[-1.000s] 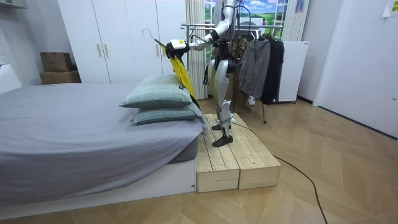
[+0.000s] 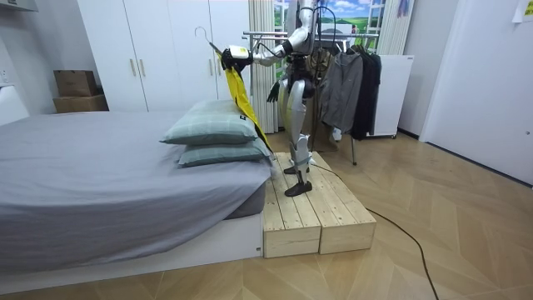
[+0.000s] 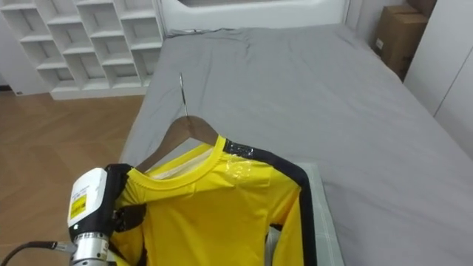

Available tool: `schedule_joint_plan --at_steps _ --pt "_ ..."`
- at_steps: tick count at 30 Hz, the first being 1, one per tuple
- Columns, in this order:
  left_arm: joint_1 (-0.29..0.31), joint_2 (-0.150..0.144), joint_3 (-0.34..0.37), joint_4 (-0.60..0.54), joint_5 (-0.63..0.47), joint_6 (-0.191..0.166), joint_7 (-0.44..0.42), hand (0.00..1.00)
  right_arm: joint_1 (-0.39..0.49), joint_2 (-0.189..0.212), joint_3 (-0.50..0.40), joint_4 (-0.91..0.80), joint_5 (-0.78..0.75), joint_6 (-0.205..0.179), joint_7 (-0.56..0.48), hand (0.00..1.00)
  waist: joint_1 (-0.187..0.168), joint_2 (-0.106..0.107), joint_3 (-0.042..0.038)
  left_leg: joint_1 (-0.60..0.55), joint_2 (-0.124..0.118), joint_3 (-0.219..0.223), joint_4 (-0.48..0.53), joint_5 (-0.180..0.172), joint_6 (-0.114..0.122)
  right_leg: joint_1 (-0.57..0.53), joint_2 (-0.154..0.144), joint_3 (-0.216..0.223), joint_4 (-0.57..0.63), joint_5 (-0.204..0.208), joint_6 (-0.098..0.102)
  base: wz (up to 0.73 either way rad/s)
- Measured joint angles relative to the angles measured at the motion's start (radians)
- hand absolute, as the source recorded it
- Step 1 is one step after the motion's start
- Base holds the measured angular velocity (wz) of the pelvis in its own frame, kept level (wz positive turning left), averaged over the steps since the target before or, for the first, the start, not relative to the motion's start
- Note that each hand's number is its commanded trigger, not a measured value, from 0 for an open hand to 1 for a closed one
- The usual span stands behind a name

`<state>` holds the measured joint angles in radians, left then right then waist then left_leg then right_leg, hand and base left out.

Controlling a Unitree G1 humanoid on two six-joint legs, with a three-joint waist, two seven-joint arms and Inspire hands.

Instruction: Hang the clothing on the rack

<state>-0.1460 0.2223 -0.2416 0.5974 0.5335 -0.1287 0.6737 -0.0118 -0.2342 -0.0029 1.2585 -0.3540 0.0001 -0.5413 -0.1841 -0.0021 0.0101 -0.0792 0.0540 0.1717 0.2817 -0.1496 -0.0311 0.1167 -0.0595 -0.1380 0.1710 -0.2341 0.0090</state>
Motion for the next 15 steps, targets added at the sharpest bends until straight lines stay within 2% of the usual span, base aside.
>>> schedule_joint_plan --at_steps 3,7,10,15 --pt "0.001 0.0 0.0 -0.003 0.007 0.001 0.0 1.0 -0.018 -0.009 -0.019 -0.106 -0.084 0.0 -0.067 0.0 0.012 -0.006 -0.0051 -0.012 0.001 0.003 0.0 0.001 0.0 -0.015 0.0 0.001 0.0 0.0 0.0 -0.01" --pt "0.023 0.009 -0.017 -0.063 0.005 0.029 -0.006 1.0 -0.021 -0.009 -0.018 -0.259 -0.178 0.002 -0.138 0.0 0.04 -0.026 -0.015 -0.011 0.001 0.003 0.0 0.0 0.0 -0.013 0.0 -0.003 0.007 0.002 -0.001 0.0" --pt "0.025 0.01 -0.017 -0.087 0.006 0.049 -0.021 1.0 -0.023 -0.005 -0.017 -0.387 -0.236 0.004 -0.168 0.0 0.054 -0.036 -0.0158 -0.003 0.002 0.003 0.0 0.0 0.0 -0.008 0.0 -0.005 0.017 0.002 -0.001 -0.01" --pt "0.026 0.019 -0.036 -0.134 0.005 0.08 -0.024 1.0 -0.02 0.002 0.039 -0.637 -0.319 0.014 -0.184 0.0 0.057 -0.035 -0.0146 0.005 0.001 0.005 0.0 0.0 0.0 -0.002 -0.002 0.0 0.014 0.003 0.0 -0.02"
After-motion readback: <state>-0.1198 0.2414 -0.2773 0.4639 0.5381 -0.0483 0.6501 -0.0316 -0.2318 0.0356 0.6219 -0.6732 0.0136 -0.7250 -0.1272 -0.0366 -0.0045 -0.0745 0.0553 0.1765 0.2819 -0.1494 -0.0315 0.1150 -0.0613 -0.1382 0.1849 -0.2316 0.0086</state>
